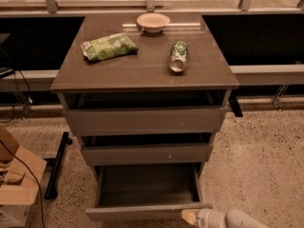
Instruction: Close bottom drawer
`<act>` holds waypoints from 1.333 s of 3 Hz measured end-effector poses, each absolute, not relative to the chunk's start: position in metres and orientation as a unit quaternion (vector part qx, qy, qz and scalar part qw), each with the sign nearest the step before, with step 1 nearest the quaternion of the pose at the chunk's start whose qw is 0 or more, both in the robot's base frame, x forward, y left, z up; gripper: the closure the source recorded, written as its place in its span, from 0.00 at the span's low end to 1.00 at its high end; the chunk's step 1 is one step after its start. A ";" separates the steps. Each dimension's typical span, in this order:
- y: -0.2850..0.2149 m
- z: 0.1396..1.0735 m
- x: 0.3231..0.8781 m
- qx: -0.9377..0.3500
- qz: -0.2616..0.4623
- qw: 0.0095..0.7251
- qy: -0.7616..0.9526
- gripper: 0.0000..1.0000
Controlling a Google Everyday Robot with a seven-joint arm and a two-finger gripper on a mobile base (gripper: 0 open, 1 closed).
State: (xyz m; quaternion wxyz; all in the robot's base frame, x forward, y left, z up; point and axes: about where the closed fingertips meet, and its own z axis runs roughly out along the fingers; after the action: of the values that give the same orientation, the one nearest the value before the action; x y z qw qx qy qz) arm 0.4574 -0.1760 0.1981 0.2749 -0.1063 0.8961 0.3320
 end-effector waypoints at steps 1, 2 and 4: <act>-0.159 0.194 0.480 -0.119 0.329 0.306 0.885 1.00; -0.143 0.191 0.527 -0.138 0.320 0.351 0.869 1.00; -0.129 0.193 0.566 -0.153 0.309 0.381 0.858 0.82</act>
Offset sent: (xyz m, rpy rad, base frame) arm 0.1308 0.0490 -0.0084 -0.0201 -0.3177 0.0066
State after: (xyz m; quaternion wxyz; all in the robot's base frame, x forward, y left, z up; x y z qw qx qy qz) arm 0.5655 -0.1294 0.1932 0.3810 -0.1532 0.8580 0.3087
